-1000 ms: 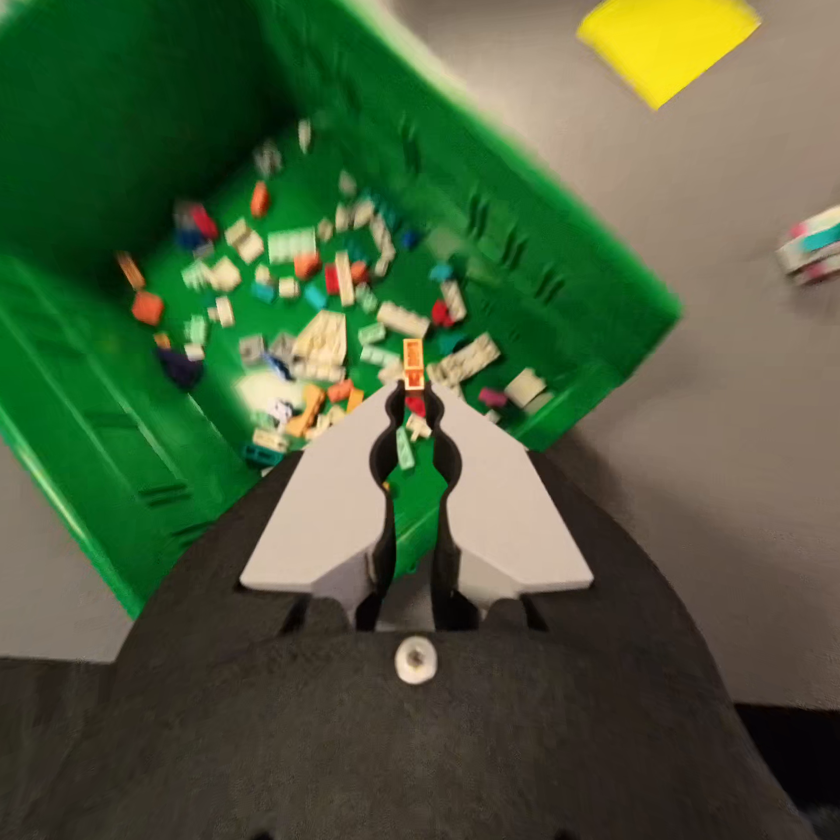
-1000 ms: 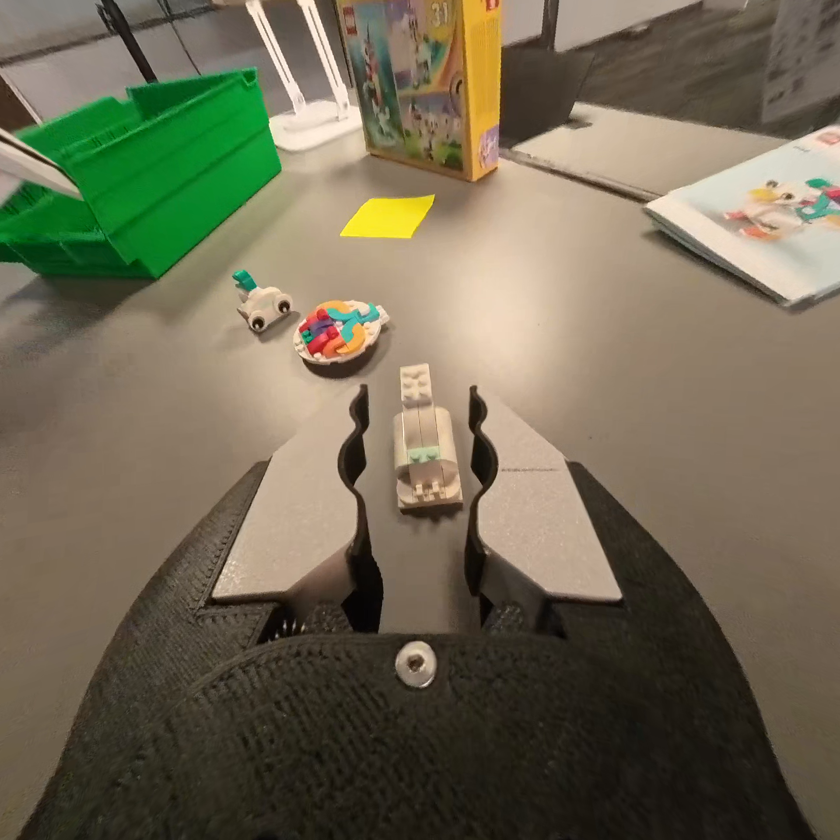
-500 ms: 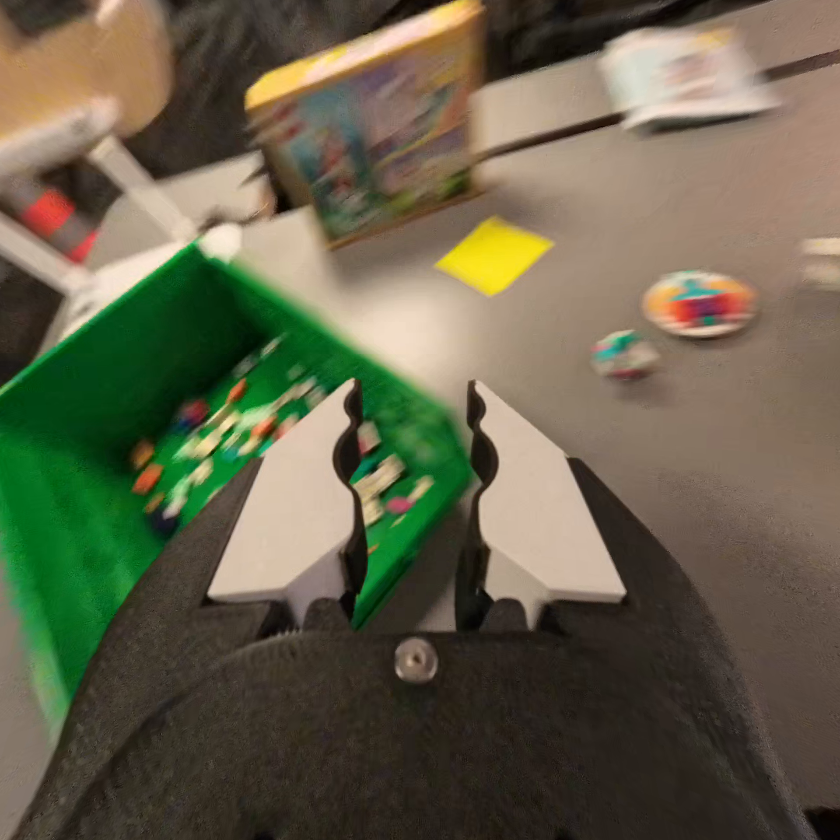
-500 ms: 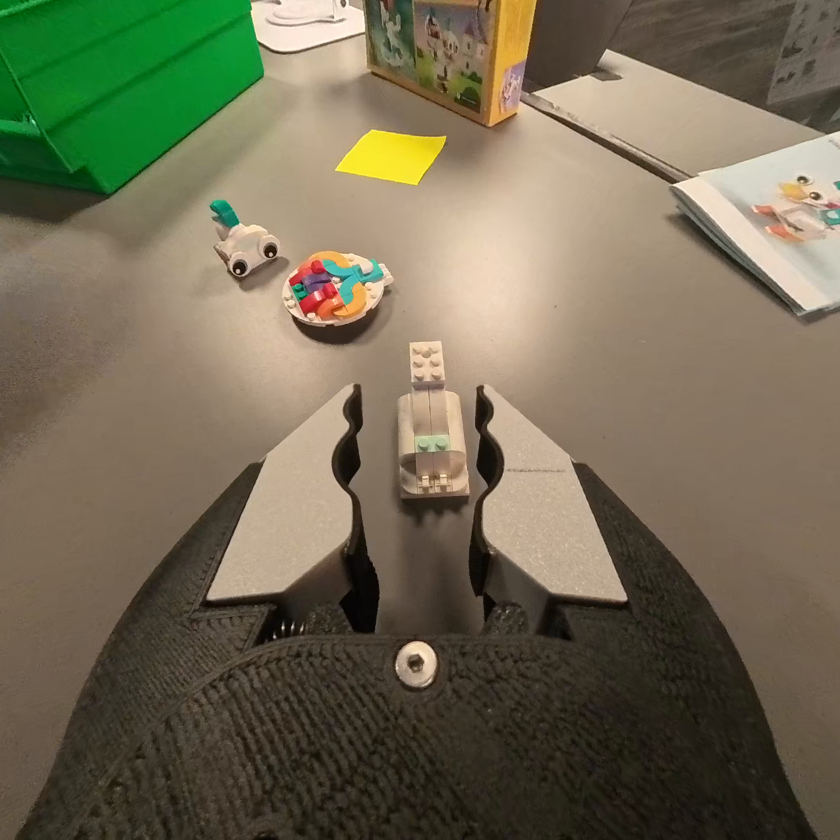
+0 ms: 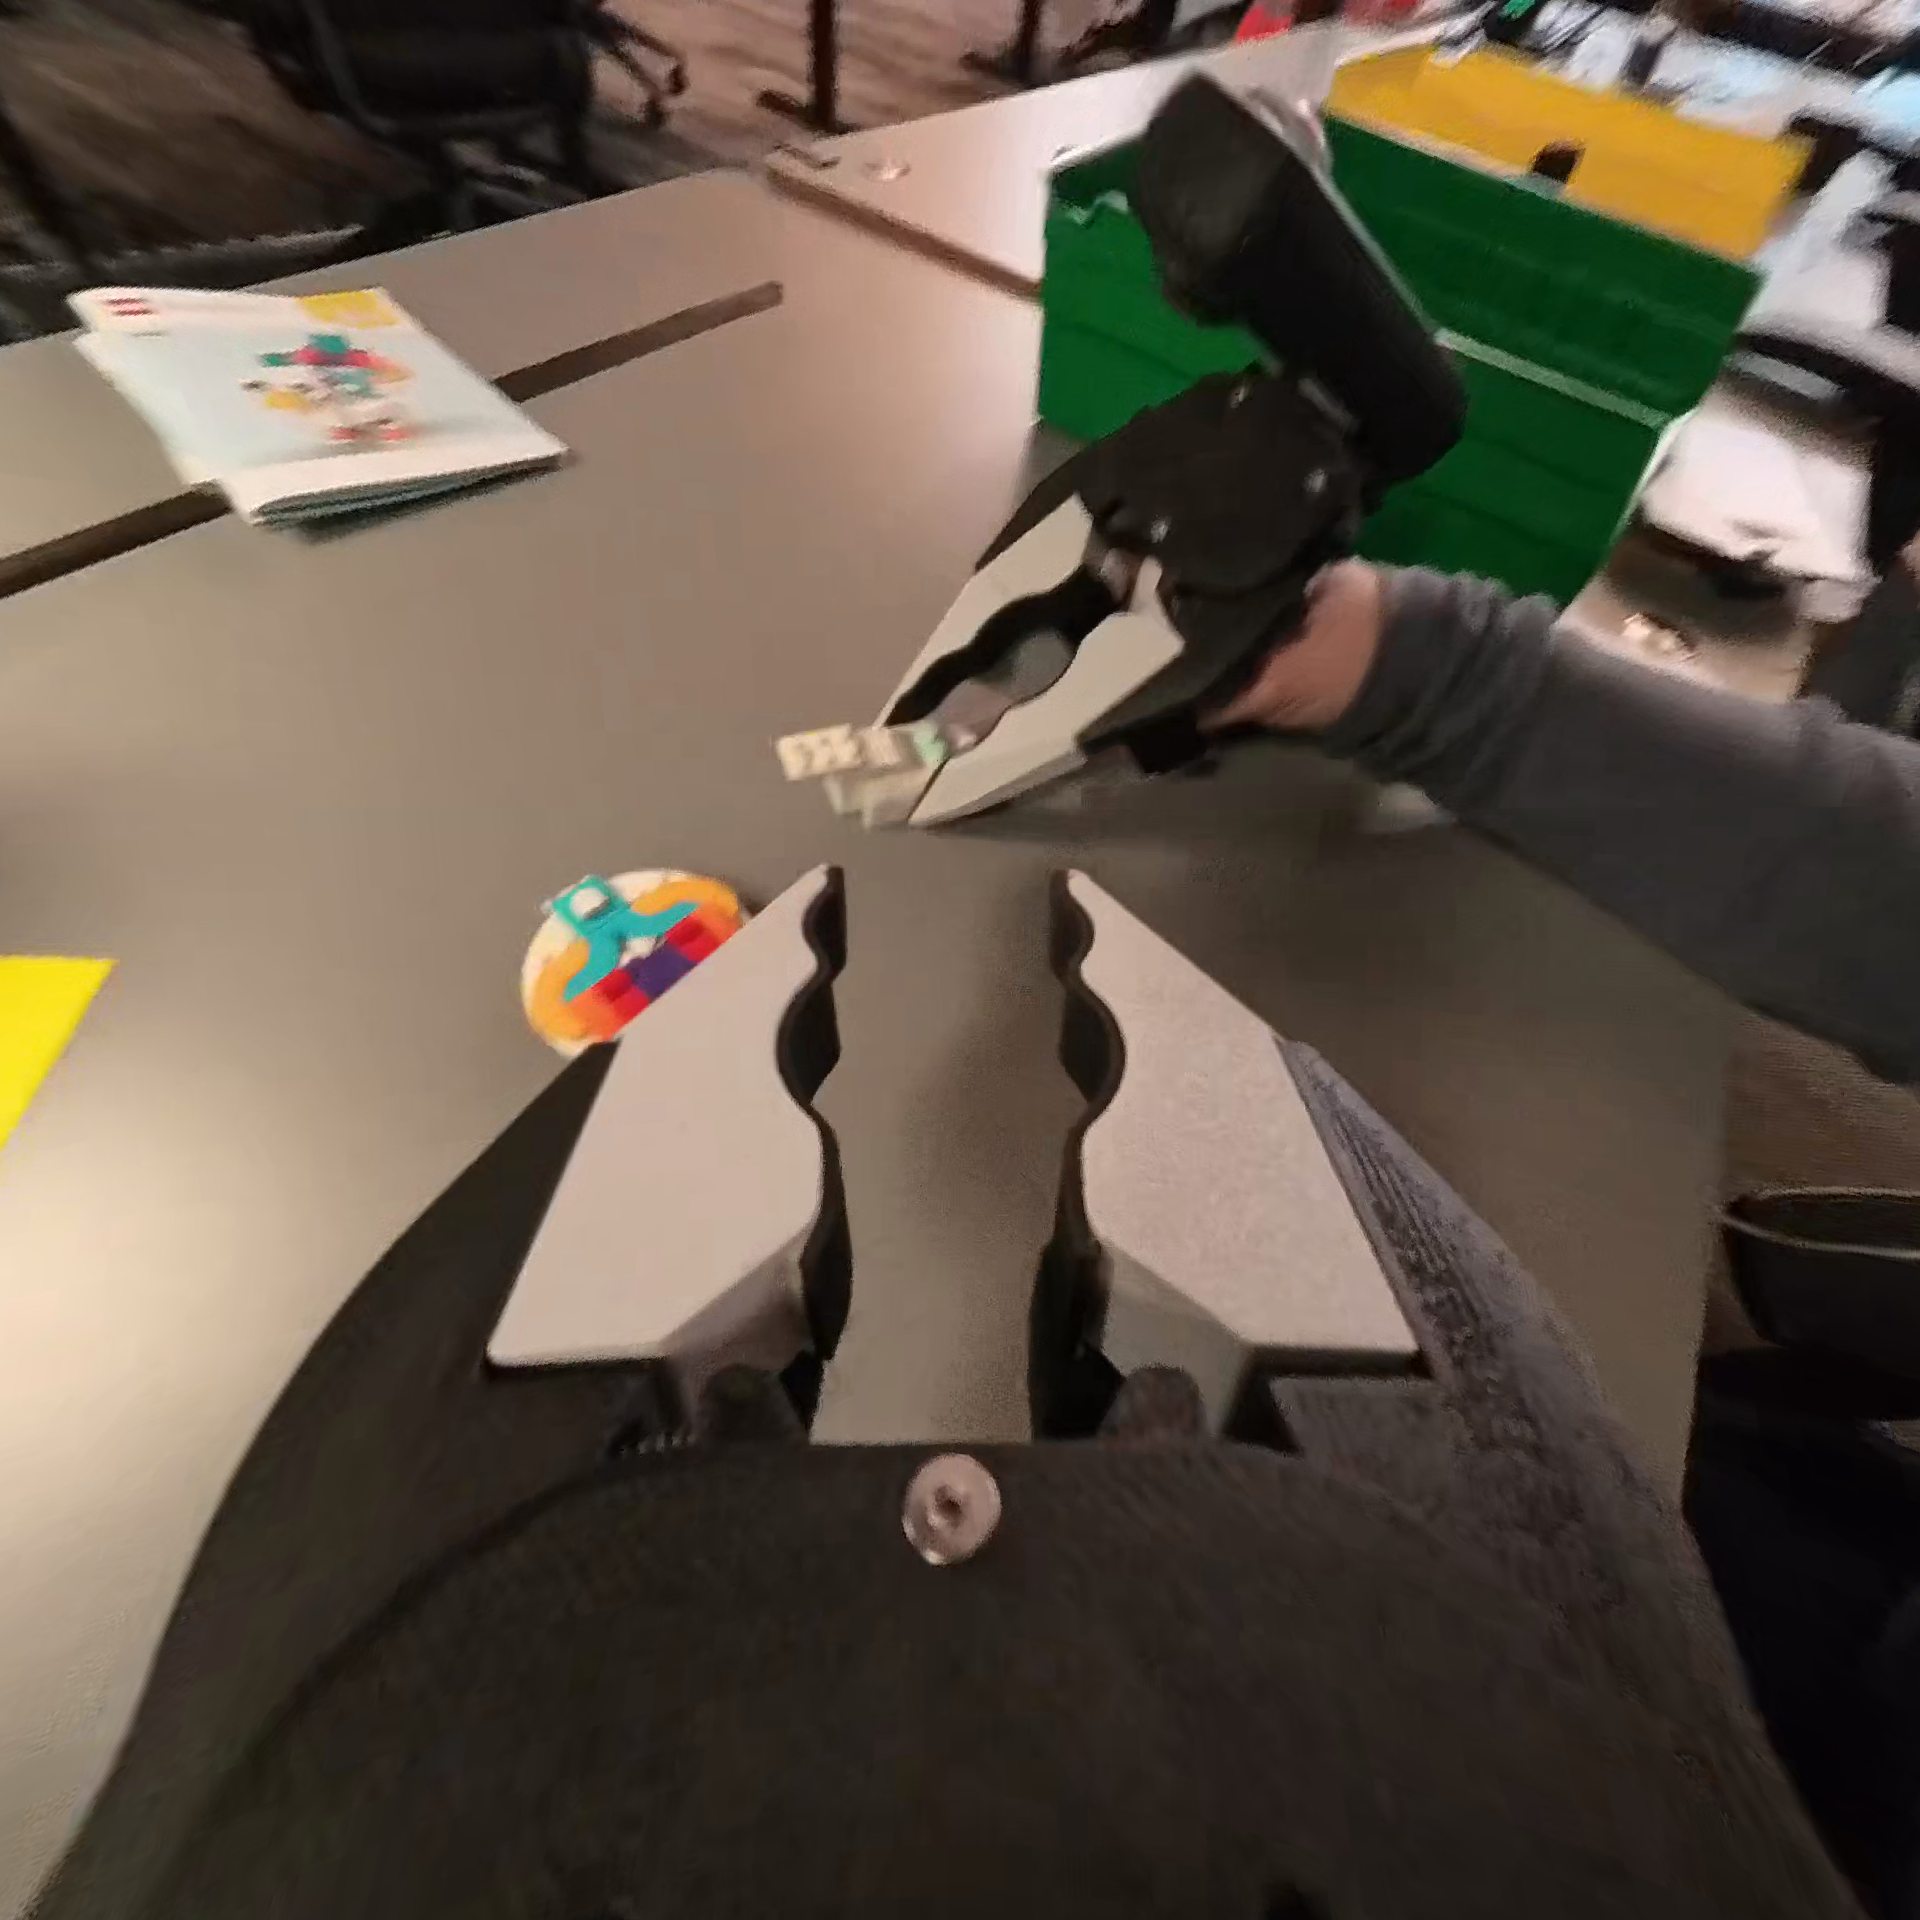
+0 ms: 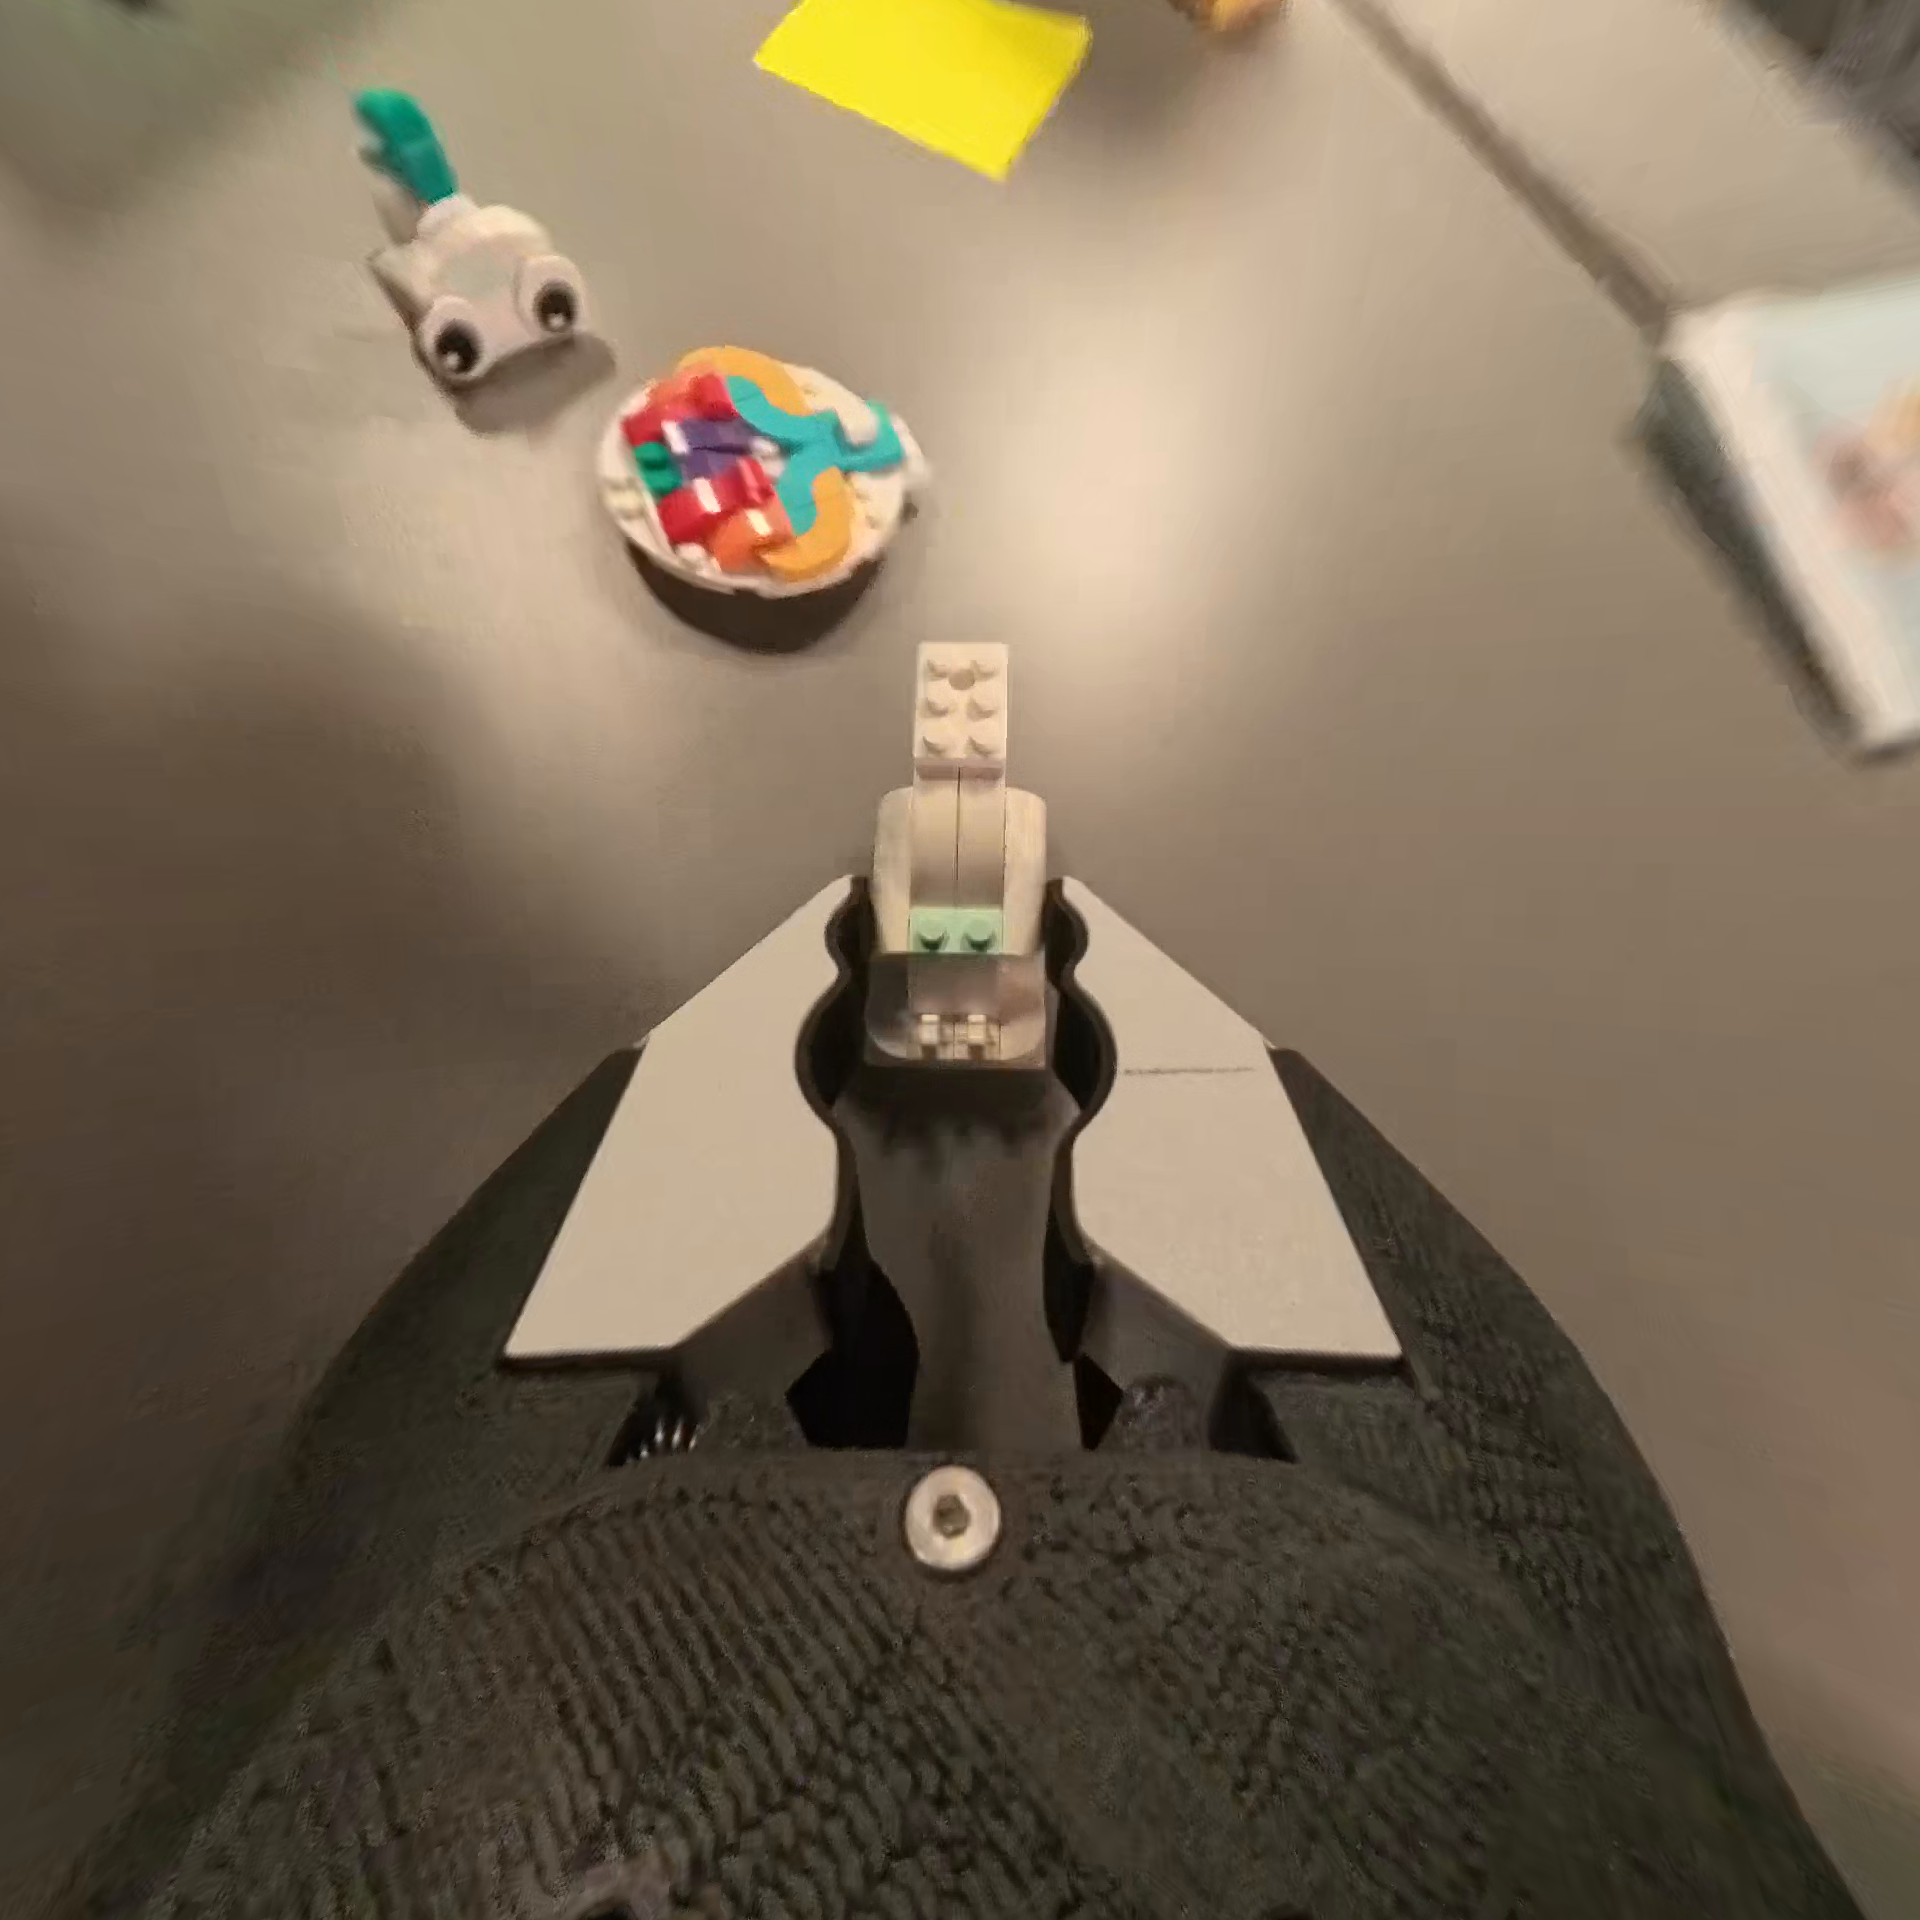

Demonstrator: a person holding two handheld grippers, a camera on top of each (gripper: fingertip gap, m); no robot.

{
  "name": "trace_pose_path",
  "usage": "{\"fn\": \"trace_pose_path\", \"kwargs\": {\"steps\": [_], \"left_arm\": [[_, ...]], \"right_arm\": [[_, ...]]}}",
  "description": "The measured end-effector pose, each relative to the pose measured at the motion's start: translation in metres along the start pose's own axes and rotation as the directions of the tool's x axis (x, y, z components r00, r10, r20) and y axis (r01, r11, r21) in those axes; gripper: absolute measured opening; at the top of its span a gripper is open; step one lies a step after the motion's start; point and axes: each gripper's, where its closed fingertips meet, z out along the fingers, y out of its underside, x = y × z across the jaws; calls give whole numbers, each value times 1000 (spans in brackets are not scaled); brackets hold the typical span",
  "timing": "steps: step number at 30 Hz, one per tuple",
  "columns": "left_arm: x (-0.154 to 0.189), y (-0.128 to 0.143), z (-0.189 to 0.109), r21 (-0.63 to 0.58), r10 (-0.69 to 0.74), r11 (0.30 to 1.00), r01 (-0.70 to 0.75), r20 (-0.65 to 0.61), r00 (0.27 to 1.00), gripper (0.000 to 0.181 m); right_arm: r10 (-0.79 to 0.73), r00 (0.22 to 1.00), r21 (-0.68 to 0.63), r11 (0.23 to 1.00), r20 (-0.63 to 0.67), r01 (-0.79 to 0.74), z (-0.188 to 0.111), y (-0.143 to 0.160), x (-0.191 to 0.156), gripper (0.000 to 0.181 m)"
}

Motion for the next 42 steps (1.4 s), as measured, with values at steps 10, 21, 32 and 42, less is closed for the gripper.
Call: {"fn": "trace_pose_path", "kwargs": {"steps": [10,21,32,42], "left_arm": [[-14,28,29,-101,-11,995,5,-54,998,36],[7,25,32,-71,-186,982,173,-282,941,30],[-13,50,23,-113,604,791,-602,-16,797,29],[-3,59,33,-152,794,601,-784,8,607,29]], "right_arm": [[-694,667,198,638,-270,744,-9,-58,-66,31],[-721,606,249,552,-335,795,-24,-73,-82,31],[-333,912,446,872,239,202,-35,-71,-95,35],[-370,884,305,909,284,283,-13,-46,-107,18]]}}
